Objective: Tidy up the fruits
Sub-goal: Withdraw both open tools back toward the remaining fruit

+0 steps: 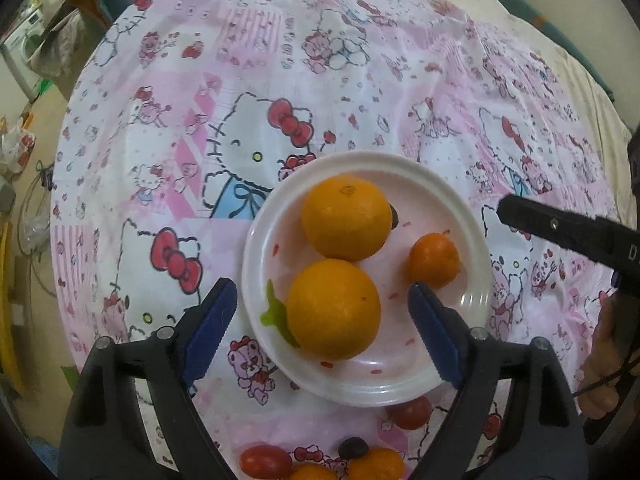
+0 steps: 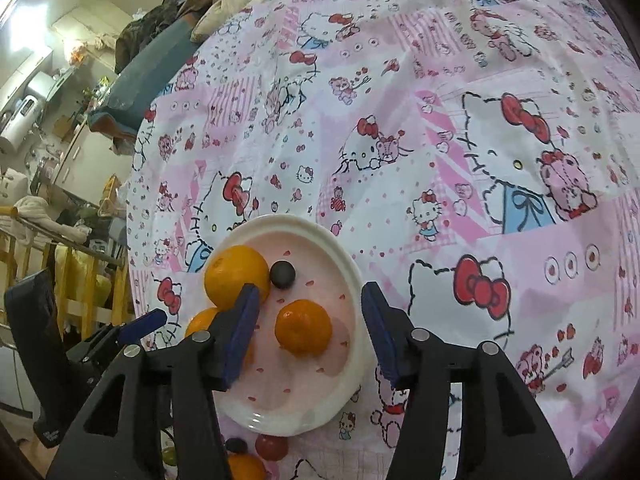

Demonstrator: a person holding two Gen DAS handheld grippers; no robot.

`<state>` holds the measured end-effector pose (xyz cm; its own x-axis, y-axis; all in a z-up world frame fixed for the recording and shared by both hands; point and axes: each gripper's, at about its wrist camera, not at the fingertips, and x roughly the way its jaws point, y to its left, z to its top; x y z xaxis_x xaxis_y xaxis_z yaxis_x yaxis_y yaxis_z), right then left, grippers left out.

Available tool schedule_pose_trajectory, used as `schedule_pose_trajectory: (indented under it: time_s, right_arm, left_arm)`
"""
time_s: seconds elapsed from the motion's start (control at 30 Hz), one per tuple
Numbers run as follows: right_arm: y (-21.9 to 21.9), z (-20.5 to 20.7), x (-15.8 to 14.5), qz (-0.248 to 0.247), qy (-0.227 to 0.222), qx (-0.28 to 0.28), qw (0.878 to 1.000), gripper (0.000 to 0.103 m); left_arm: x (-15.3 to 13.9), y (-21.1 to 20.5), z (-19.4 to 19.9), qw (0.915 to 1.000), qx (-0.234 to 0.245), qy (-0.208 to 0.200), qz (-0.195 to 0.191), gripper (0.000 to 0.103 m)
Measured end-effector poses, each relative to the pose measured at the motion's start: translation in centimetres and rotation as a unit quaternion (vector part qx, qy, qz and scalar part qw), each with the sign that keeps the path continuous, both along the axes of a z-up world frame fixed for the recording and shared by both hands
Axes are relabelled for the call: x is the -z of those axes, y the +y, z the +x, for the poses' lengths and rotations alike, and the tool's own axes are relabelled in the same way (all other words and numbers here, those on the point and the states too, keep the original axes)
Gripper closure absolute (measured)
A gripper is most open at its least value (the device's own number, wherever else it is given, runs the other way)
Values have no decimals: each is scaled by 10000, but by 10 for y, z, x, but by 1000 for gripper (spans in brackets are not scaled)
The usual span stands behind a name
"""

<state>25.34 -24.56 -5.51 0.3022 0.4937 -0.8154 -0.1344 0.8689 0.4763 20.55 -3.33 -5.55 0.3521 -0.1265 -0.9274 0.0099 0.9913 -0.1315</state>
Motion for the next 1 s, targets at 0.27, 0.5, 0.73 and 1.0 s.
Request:
schedule_pose_trajectory:
  time_s: [0.27,0.5,0.73,1.0]
  right_arm:
    - [-6,-19,-14,-2,-63,36,10000,45]
    - [2,-41,-22,-109,-144,-77,9998,45]
    - [-4,-73,-25,67,-81,51,9999,45]
    - [-2,-114,-26,180,-45,12,9998,45]
  left_arm:
    - [-17,13,-21,9998,-135,-102,-107,18]
    - [-33,16,-47,9998,83,-183,65,18]
    - [-40,40,-70,9997,-237,-57,-103,18]
    - [-30,42,-106,9992,-291,230,-141,18]
